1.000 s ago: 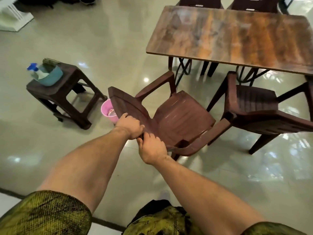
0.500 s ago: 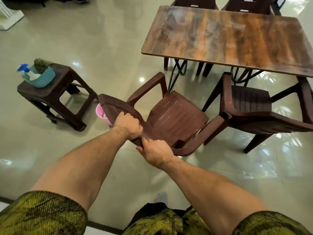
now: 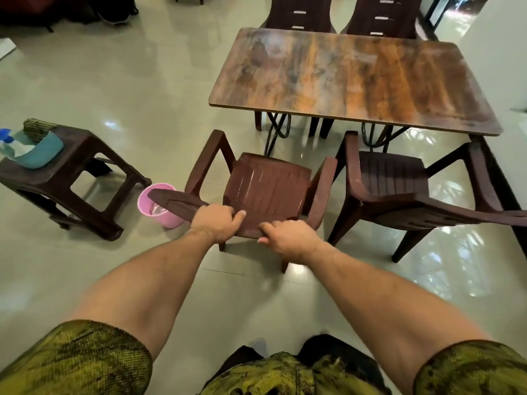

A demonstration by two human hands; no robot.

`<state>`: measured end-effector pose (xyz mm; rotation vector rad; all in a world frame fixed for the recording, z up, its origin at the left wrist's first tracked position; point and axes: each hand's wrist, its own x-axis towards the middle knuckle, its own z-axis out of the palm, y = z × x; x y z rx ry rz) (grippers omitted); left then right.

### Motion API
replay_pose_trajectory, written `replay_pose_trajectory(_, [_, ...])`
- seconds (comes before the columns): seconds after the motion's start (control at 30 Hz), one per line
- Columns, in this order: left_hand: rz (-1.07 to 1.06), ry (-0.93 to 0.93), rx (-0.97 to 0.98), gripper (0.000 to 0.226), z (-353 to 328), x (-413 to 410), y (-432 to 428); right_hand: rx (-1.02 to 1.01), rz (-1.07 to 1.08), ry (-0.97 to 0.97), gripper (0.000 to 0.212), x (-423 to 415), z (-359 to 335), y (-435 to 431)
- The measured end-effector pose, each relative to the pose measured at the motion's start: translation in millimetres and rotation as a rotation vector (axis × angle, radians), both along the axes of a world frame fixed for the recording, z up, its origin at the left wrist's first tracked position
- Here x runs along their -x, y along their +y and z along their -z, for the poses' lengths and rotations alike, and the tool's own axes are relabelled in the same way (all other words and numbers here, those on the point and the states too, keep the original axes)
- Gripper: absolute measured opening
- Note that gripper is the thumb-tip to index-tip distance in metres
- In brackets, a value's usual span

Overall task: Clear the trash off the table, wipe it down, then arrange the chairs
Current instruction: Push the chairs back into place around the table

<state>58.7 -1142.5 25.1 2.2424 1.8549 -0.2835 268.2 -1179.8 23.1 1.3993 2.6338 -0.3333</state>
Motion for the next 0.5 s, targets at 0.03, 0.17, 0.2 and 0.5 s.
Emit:
replay_pose_trajectory(0.03, [0.016, -0.020, -0.034, 0.058, 1.9, -17.5, 1.5, 0.005, 0.014, -0.023, 0.052, -19.7, -1.1, 6.5])
replay_pose_trajectory(0.17, [0.094, -0.101, -0.112, 0.052, 3.7, -80.6, 15.8, -0.019, 0.103, -0.082, 0.049, -83.0, -8.8, 32.0])
replay_pose_trajectory(0.2, [0.104, -0.117, -0.120, 0.053, 4.7, -94.7, 21.6, -0.023, 0.123, -0.088, 0.048, -96.1, -9.8, 37.0])
replay_pose_trajectory(0.5, [0.060, -0.132, -0.176, 0.059, 11.8, -115.5, 73.7, 0.022, 0.182, -0.085, 0.046, -111.9, -20.6, 78.1])
